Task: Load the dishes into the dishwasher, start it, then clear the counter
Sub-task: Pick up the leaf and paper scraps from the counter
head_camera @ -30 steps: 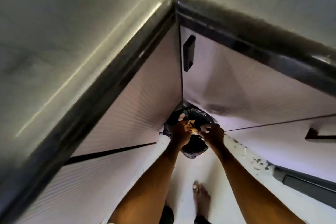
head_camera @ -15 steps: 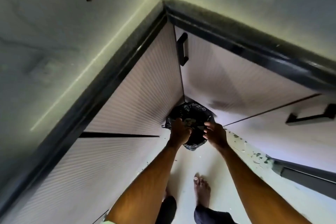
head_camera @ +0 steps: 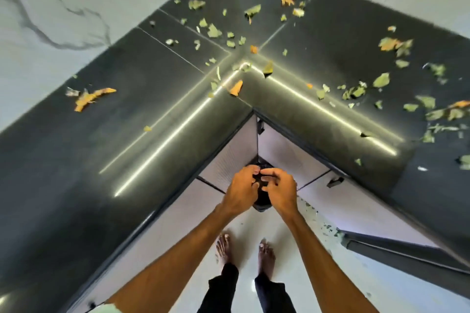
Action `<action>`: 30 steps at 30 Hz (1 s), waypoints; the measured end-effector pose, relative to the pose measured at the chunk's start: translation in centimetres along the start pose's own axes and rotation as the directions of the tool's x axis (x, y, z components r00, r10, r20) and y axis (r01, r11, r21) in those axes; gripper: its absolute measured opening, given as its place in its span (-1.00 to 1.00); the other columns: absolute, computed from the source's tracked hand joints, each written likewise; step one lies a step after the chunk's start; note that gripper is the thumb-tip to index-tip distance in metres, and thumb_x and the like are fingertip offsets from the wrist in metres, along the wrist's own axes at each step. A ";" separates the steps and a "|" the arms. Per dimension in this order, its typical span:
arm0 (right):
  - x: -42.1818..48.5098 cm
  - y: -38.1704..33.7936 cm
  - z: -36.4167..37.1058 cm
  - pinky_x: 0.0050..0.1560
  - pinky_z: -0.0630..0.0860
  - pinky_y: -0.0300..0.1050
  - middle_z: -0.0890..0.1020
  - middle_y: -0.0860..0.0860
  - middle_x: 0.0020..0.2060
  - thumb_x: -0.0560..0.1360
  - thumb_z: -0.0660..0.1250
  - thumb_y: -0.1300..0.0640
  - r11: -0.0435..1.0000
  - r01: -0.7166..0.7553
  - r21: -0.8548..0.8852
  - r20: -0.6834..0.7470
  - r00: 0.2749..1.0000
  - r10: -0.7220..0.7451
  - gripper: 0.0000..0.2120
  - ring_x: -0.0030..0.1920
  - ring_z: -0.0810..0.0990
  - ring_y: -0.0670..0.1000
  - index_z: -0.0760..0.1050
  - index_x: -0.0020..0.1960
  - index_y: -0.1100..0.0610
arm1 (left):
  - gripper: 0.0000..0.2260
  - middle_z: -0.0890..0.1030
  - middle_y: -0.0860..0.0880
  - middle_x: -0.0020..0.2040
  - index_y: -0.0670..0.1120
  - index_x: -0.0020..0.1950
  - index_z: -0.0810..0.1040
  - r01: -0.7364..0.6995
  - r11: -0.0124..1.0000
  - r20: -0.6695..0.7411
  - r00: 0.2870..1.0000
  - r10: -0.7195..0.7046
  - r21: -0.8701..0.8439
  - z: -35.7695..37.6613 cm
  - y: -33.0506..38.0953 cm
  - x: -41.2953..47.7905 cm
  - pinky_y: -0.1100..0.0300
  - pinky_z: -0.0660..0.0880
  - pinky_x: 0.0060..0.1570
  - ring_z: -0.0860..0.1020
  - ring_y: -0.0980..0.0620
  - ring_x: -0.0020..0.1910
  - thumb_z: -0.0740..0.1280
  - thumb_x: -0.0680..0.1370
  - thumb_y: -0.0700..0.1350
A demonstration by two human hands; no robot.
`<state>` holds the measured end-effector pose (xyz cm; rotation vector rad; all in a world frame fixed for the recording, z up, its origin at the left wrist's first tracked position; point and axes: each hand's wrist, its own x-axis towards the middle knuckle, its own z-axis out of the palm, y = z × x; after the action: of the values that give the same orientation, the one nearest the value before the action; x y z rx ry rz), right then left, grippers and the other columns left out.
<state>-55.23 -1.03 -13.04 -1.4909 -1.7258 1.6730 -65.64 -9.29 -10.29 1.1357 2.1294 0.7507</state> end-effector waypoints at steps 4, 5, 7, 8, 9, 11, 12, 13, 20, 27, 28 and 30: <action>-2.9 -7.5 -0.9 -0.01 0.67 0.08 0.72 -0.11 -0.14 0.45 0.31 0.32 0.972 0.175 -0.157 0.014 0.984 -0.175 -0.72 -0.10 0.69 -0.05 0.68 -0.06 -0.01 | -0.69 0.59 -0.14 0.18 -0.16 0.25 0.53 -0.108 0.991 -0.100 0.988 0.116 0.082 -6.2 4.4 -2.7 -0.03 0.44 0.22 0.53 -0.14 0.16 0.20 0.53 -0.22; -3.5 -9.2 -0.9 -0.02 0.67 0.08 0.72 -0.10 -0.15 0.45 0.32 0.31 0.964 0.209 -0.165 0.025 0.978 -0.208 -0.74 -0.10 0.69 -0.06 0.68 -0.06 0.00 | -0.69 0.59 -0.13 0.19 -0.15 0.27 0.53 -0.100 0.992 -0.119 0.987 0.108 0.076 -7.8 5.1 -3.2 -0.03 0.46 0.22 0.54 -0.13 0.16 0.21 0.54 -0.22; -4.8 -12.7 -0.5 -0.07 0.68 0.07 0.72 -0.11 -0.18 0.45 0.33 0.31 0.952 0.259 -0.162 0.060 0.966 -0.252 -0.75 -0.12 0.70 -0.10 0.67 -0.07 0.01 | -0.67 0.59 -0.12 0.19 -0.14 0.29 0.53 -0.090 0.995 -0.199 0.975 0.096 0.040 -10.9 5.4 -4.5 -0.01 0.51 0.16 0.57 -0.10 0.12 0.20 0.54 -0.19; -5.3 -14.2 -0.1 -0.09 0.68 0.08 0.72 -0.12 -0.19 0.45 0.34 0.31 0.947 0.275 -0.165 0.087 0.961 -0.264 -0.76 -0.13 0.70 -0.12 0.68 -0.08 0.01 | -0.65 0.59 -0.10 0.18 -0.13 0.28 0.54 -0.087 0.996 -0.250 0.964 0.093 0.032 -12.3 5.4 -5.2 0.00 0.53 0.14 0.59 -0.07 0.10 0.19 0.53 -0.15; -5.8 -15.4 0.5 -0.10 0.68 0.09 0.72 -0.11 -0.20 0.45 0.35 0.31 0.945 0.285 -0.162 0.120 0.956 -0.268 -0.77 -0.14 0.70 -0.12 0.67 -0.08 0.02 | -0.67 0.59 -0.08 0.17 -0.12 0.26 0.55 -0.076 0.997 -0.295 0.952 0.079 0.023 -13.7 5.2 -5.9 0.00 0.54 0.11 0.59 -0.03 0.07 0.21 0.53 -0.15; -6.7 -17.4 2.0 -0.11 0.67 0.11 0.72 -0.09 -0.19 0.45 0.35 0.35 0.943 0.296 -0.150 0.183 0.946 -0.268 -0.74 -0.16 0.71 -0.09 0.67 -0.08 0.02 | -0.72 0.60 -0.05 0.12 -0.11 0.21 0.58 -0.043 0.999 -0.371 0.928 0.037 -0.007 -16.2 4.4 -7.3 0.04 0.57 0.05 0.60 0.04 -0.01 0.30 0.51 -0.23; -7.1 -18.3 3.0 -0.10 0.67 0.11 0.72 -0.10 -0.19 0.45 0.34 0.37 0.941 0.305 -0.150 0.210 0.939 -0.271 -0.71 -0.16 0.71 -0.08 0.66 -0.08 0.01 | -0.73 0.60 -0.02 0.10 -0.10 0.18 0.59 -0.022 1.000 -0.398 0.917 0.013 -0.018 -17.3 3.6 -7.9 0.06 0.58 0.04 0.61 0.07 -0.03 0.34 0.50 -0.26; -7.5 -19.1 4.0 -0.09 0.67 0.11 0.72 -0.11 -0.18 0.45 0.33 0.38 0.936 0.318 -0.149 0.238 0.931 -0.278 -0.70 -0.16 0.71 -0.08 0.66 -0.08 0.00 | -0.75 0.60 0.00 0.09 -0.08 0.16 0.60 0.002 1.000 -0.416 0.909 -0.010 -0.020 -18.3 2.7 -8.7 0.07 0.58 0.03 0.60 0.09 -0.04 0.35 0.50 -0.27; -8.9 -22.8 10.9 -0.21 0.69 0.00 0.70 0.00 -0.21 0.47 0.29 0.44 0.938 0.324 -0.123 0.311 0.910 -0.274 -0.73 -0.17 0.73 0.04 0.66 -0.09 0.12 | -0.75 0.56 -0.02 0.18 -0.07 0.18 0.56 0.313 0.949 -0.517 0.808 -0.284 -0.032 -22.9 -5.7 -13.4 0.07 0.44 0.27 0.52 -0.02 0.20 0.34 0.52 -0.23; -9.2 -22.5 16.6 -0.13 0.69 0.05 0.72 0.05 -0.19 0.46 0.27 0.43 0.930 0.286 -0.232 0.396 0.901 -0.178 -0.72 -0.13 0.73 0.07 0.67 -0.11 0.13 | -0.66 0.45 -0.11 0.31 -0.14 0.30 0.47 0.458 0.888 -0.382 0.829 -0.408 0.045 -24.3 -10.6 -15.6 0.04 0.36 0.34 0.40 -0.10 0.35 0.34 0.52 -0.23; -9.0 -22.4 17.2 -0.08 0.69 0.06 0.71 0.01 -0.20 0.46 0.28 0.42 0.924 0.294 -0.245 0.402 0.898 -0.179 -0.71 -0.13 0.72 0.04 0.67 -0.12 0.10 | -0.65 0.44 -0.11 0.31 -0.13 0.31 0.46 0.462 0.885 -0.359 0.837 -0.412 0.062 -24.4 -10.9 -15.4 0.03 0.37 0.34 0.40 -0.10 0.35 0.33 0.52 -0.22; -8.5 -22.5 18.2 0.01 0.67 0.01 0.72 -0.02 -0.19 0.45 0.29 0.41 0.916 0.292 -0.276 0.391 0.904 -0.171 -0.72 -0.11 0.70 -0.02 0.69 -0.09 0.11 | -0.64 0.42 -0.11 0.32 -0.12 0.32 0.44 0.473 0.876 -0.311 0.850 -0.425 0.093 -24.7 -11.5 -14.7 0.02 0.38 0.32 0.39 -0.10 0.34 0.33 0.53 -0.21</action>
<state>-76.28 -12.69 5.12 -1.0748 -2.3763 1.6655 -82.92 -32.22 1.33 0.5775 2.6081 0.5413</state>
